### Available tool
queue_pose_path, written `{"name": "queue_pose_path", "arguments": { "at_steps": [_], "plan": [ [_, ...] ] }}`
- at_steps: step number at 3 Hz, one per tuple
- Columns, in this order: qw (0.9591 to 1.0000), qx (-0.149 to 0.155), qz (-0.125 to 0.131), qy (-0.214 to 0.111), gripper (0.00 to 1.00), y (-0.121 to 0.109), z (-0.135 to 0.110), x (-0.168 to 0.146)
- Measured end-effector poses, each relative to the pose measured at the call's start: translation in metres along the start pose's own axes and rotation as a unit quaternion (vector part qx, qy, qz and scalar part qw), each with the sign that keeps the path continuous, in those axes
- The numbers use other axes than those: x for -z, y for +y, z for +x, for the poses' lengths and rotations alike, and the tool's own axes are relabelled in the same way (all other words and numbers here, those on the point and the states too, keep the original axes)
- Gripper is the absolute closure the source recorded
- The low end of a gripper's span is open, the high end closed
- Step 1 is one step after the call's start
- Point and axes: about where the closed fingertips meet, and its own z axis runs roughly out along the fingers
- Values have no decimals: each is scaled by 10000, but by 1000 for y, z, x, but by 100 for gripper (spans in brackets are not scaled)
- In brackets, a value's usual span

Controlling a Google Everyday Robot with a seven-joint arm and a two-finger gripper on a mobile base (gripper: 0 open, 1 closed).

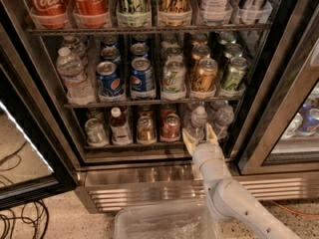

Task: Pick water bottle from bottom shelf of fridge

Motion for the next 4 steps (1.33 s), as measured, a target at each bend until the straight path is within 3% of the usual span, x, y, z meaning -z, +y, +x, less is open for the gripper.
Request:
{"name": "queue_pose_path", "arguments": {
  "at_steps": [3,4],
  "plan": [
    [9999,29,-3,-132,35,-9,-9,-40],
    [9999,29,-3,-131,54,-9,-9,-40]
  ]
}}
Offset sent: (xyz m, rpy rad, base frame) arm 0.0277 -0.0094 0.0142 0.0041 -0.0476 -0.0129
